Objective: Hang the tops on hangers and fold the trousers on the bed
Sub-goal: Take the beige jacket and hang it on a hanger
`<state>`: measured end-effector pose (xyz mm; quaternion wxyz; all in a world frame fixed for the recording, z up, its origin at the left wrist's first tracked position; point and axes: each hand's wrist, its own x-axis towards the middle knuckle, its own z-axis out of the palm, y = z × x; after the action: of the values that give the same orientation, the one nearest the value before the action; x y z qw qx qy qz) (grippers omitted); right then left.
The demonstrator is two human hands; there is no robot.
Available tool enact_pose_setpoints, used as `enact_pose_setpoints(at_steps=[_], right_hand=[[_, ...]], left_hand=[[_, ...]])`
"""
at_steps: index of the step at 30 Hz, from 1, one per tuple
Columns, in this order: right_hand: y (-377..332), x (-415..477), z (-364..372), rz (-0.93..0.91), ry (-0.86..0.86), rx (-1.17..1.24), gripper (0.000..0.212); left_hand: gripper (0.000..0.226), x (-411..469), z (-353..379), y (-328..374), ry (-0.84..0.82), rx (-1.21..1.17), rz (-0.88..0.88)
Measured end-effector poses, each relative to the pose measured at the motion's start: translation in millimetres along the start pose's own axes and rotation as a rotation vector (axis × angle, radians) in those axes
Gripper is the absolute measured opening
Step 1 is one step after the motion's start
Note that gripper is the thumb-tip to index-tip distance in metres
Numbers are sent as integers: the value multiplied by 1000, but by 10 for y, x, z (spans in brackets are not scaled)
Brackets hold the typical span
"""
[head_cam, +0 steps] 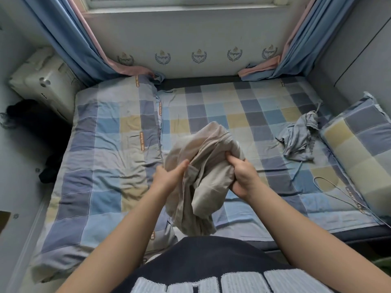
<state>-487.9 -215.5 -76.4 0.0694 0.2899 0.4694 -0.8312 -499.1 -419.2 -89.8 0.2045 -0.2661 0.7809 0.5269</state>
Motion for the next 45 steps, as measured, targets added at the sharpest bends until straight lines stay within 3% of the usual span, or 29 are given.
enact_pose_setpoints(at_steps=[2, 5, 8, 12, 14, 18, 20, 22, 25, 28, 30, 33, 36, 38, 40, 41, 45], right_hand=[[-47, -46, 46, 54, -33, 119, 23], [-98, -87, 84, 151, -112, 206, 35], [-122, -106, 84, 192, -148, 263, 42], [-112, -130, -9, 204, -148, 298, 43], [-89, -123, -109, 201, -127, 299, 42], [37, -83, -349, 267, -35, 137, 40], [162, -106, -490, 416, -12, -130, 36], [256, -168, -601, 549, -110, -554, 36], [252, -173, -552, 407, -203, -967, 48], [169, -100, -328, 33, -191, -842, 88], [90, -66, -143, -110, -296, -655, 102], [-33, 42, 65, -256, -293, -445, 109], [-151, 222, 98, -214, -195, -325, 124], [-203, 271, 97, -124, -231, -358, 90], [-231, 266, 127, -89, -259, -366, 36], [-234, 256, 130, -90, -247, -347, 20], [-265, 159, 62, -164, -247, -288, 21]], left_hand=[[123, -58, 47, -153, -82, -70, -206], [107, -140, 104, -223, -386, -150, -495], [86, -98, 162, -243, -575, -460, -617], [28, -128, 318, -18, -489, -743, -476], [37, -88, 329, 99, -388, -722, -394], [24, -5, 183, 359, -247, -817, -155], [36, 31, 75, 482, -234, -925, 5], [34, 22, -6, 574, -265, -874, 187], [27, -66, -82, 678, -289, -678, 352], [24, -170, -148, 723, -320, -571, 434], [25, -215, -205, 720, -396, -534, 456], [27, -268, -331, 716, -555, -452, 472], [29, -284, -473, 711, -621, -430, 472], [27, -267, -548, 689, -583, -374, 512], [26, -228, -594, 666, -434, -227, 591], [30, -189, -603, 646, -330, -129, 642], [45, 31, -611, 469, 136, 290, 802]])
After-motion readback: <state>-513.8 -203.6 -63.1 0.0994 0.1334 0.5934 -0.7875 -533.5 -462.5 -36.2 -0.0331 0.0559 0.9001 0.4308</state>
